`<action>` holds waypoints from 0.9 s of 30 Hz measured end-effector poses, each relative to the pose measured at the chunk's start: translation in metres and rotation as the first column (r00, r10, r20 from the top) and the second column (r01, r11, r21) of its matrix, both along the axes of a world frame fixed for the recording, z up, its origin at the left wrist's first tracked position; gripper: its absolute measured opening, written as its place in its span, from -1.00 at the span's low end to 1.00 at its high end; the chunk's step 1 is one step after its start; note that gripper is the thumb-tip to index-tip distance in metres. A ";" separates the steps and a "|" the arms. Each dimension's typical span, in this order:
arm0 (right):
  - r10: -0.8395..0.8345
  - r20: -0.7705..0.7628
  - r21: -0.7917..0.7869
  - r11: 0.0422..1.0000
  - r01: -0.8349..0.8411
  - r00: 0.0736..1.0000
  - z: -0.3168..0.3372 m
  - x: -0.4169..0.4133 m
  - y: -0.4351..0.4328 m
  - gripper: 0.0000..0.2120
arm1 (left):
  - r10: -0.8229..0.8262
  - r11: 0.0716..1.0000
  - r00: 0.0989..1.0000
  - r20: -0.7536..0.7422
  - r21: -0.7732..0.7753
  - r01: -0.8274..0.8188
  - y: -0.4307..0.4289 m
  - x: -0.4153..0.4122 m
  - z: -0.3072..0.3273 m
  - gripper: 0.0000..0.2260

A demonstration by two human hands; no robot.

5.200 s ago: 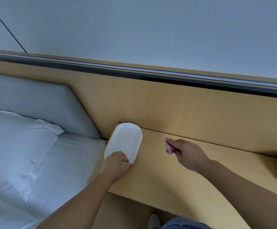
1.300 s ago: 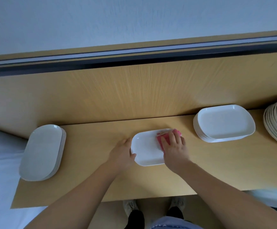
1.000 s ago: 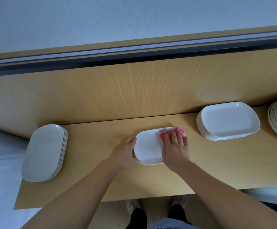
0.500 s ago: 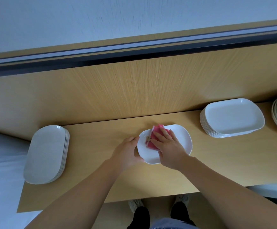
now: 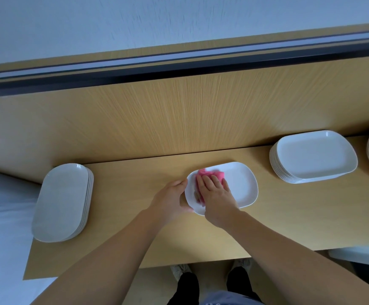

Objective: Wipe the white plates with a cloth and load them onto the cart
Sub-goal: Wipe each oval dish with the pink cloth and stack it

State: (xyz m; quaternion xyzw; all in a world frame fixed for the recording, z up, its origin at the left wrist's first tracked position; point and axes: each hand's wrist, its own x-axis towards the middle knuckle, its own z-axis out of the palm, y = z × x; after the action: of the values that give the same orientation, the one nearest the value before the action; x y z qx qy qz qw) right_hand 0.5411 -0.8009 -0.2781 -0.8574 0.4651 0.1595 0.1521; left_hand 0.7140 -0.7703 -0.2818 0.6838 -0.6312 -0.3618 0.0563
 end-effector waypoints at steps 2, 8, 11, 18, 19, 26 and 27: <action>0.054 0.044 0.009 0.998 -0.054 0.998 0.001 0.002 0.001 -0.17 | 0.002 1.000 1.000 0.007 0.002 -0.002 -0.001 0.000 -0.001 -0.24; 0.194 0.114 0.094 0.974 -0.205 0.974 0.003 -0.007 -0.002 -0.18 | -0.013 1.000 1.000 0.025 -0.017 0.013 -0.003 -0.002 0.001 -0.21; 0.298 0.205 0.154 0.931 -0.331 0.932 0.003 -0.021 -0.004 -0.44 | -0.036 0.999 0.998 0.057 -0.011 0.037 -0.004 -0.001 0.003 -0.15; 0.346 0.280 0.072 0.923 -0.379 0.895 -0.004 -0.031 -0.004 -0.39 | -0.130 0.988 0.981 0.145 -0.063 0.140 -0.003 0.000 0.007 -0.18; 0.346 0.293 0.057 0.924 -0.378 0.891 -0.004 -0.031 -0.003 -0.41 | -0.141 0.987 0.978 0.153 -0.062 0.151 -0.003 0.001 0.007 -0.18; 0.438 0.333 0.057 0.875 -0.481 0.835 0.004 -0.065 -0.006 -0.67 | -0.154 0.985 0.968 0.196 -0.041 0.165 -0.006 0.002 0.014 -0.20; 0.435 0.330 0.067 0.874 -0.481 0.838 0.005 -0.071 -0.007 -0.64 | -0.152 0.986 0.969 0.197 -0.038 0.162 -0.007 0.002 0.015 -0.20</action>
State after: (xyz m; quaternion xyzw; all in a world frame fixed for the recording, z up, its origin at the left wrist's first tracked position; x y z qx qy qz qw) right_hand 0.4699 -0.8080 -0.2732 -0.9442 0.2040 0.0911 0.2420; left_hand 0.7161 -0.7769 -0.2670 0.6617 -0.6954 -0.2800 -0.0155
